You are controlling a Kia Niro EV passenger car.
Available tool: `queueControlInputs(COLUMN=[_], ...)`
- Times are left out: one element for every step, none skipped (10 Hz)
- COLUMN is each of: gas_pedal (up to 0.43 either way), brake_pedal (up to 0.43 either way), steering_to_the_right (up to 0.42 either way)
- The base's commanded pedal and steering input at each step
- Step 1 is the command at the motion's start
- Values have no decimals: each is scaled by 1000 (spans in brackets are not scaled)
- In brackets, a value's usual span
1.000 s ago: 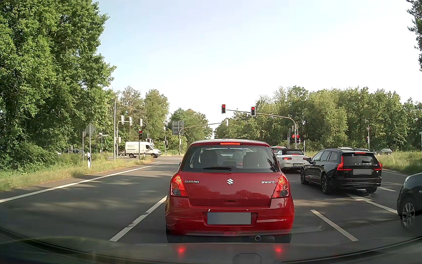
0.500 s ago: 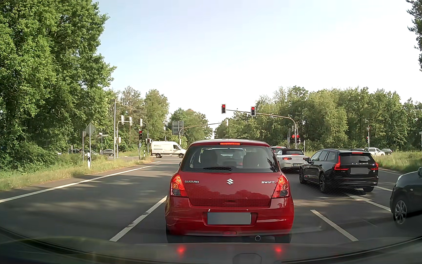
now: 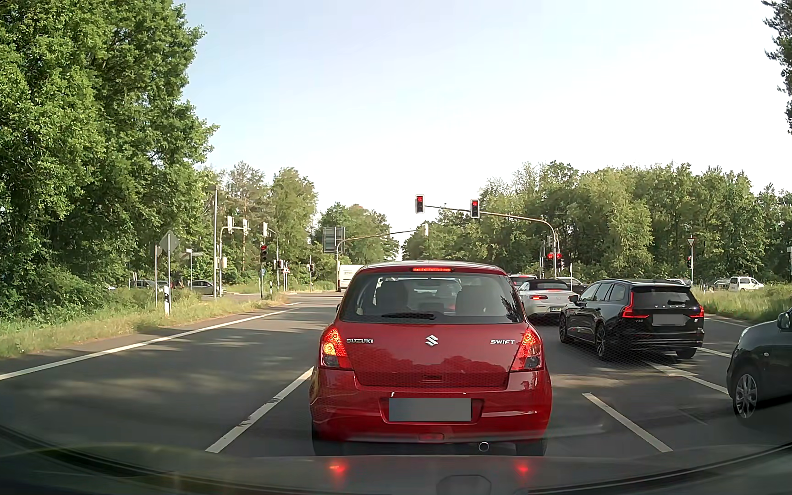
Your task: Follow the waypoints while adhering to traffic rules and regulations
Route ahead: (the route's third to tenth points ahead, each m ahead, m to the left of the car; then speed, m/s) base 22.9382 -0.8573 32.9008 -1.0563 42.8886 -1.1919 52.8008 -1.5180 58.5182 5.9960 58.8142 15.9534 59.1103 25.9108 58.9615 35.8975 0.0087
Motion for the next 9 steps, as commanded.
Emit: queueControlInputs(gas_pedal=[0, 0, 0, 0, 0, 0, 0, 0, 0], brake_pedal=[268, 268, 268, 268, 268, 268, 268, 268, 268], steering_to_the_right=[0, 0, 0, 0, 0, 0, 0, 0, 0])
